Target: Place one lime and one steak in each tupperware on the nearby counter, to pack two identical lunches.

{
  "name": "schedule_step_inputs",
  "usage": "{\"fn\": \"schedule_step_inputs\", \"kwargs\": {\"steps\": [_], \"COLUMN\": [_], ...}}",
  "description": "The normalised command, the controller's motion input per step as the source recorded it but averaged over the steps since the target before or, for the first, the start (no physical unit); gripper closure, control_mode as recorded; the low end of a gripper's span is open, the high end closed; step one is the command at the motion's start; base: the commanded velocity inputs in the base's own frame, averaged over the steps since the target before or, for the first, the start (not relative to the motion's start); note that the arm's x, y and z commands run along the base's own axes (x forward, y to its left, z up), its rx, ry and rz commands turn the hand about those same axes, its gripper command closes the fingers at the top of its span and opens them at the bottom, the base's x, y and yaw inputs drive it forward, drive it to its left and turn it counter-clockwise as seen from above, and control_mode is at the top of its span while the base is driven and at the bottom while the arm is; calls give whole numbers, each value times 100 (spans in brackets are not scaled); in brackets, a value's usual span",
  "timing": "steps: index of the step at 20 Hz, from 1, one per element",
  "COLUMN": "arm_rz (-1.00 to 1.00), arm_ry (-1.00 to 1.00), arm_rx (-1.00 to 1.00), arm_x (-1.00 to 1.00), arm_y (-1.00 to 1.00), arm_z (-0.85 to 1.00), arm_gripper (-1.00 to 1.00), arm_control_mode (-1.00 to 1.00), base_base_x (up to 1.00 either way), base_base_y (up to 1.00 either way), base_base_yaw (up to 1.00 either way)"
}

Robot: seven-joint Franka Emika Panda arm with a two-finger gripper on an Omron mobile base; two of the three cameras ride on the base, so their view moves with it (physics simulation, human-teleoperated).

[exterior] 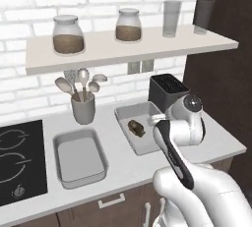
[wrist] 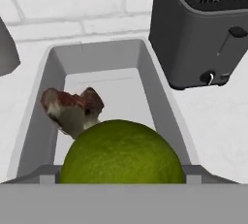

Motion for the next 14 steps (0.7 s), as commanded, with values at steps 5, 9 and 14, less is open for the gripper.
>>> {"fn": "schedule_step_inputs", "kwargs": {"steps": [5,9,14], "arm_rz": [0,1,2], "arm_ry": [5,0,0], "arm_rx": [0,0,0], "arm_x": [50,50,57], "arm_y": [9,0,0], "arm_z": [-39,-62,-63], "arm_gripper": [-100,-100,-100], "arm_control_mode": [-100,-100,-100], "base_base_x": [0,0,0], "base_base_y": [0,0,0], "base_base_yaw": [0,0,0]}}
